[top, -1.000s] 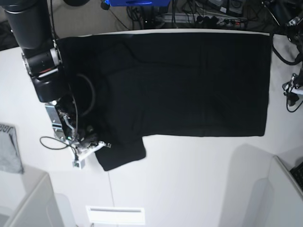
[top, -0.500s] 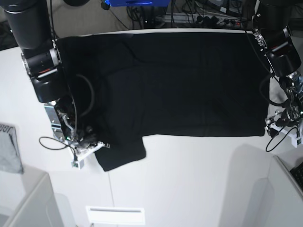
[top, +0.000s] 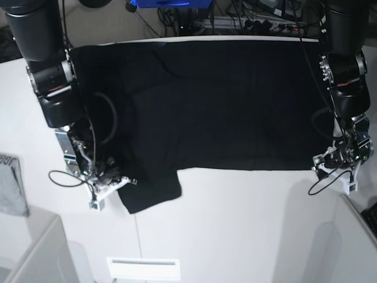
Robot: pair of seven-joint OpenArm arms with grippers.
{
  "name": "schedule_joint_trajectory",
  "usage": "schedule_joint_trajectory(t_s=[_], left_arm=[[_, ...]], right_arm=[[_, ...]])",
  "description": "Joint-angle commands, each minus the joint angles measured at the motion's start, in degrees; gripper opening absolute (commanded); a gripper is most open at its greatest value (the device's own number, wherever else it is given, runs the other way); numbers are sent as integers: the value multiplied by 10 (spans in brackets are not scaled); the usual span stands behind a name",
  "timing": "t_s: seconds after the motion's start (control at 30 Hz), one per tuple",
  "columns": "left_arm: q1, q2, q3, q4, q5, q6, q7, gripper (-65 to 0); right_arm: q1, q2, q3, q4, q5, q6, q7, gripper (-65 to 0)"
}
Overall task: Fold the T-shirt properly
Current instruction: 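Grasp the hem corners with both grippers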
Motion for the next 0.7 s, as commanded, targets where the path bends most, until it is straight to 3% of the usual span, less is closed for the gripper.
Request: schedule_joint_trajectory(t_s=[0.0, 0.17, 0.27, 0.4, 0.5, 0.67], left_arm=[[-12, -2, 0, 6, -6, -5, -8, -118], [4, 10, 6, 11, -7, -5, -5, -155], [21, 13, 3, 11, -7, -5, -7, -334], [32, 13, 2, 11, -7, -5, -8, -625], [29, 13, 6, 11, -6, -5, -8, -650], [29, 11, 1, 33, -7, -5, -6, -650]], right_arm=[[17, 5, 2, 5, -2, -1, -4, -650], [17, 5, 3, 5, -2, -1, -4, -650], [15, 6, 3, 5, -2, -1, -4, -650], [13, 15, 3, 5, -2, -1, 0, -650], [13, 18, 10, 6, -2, -1, 1, -650], [-17, 20, 94, 45, -2, -1, -1, -650]])
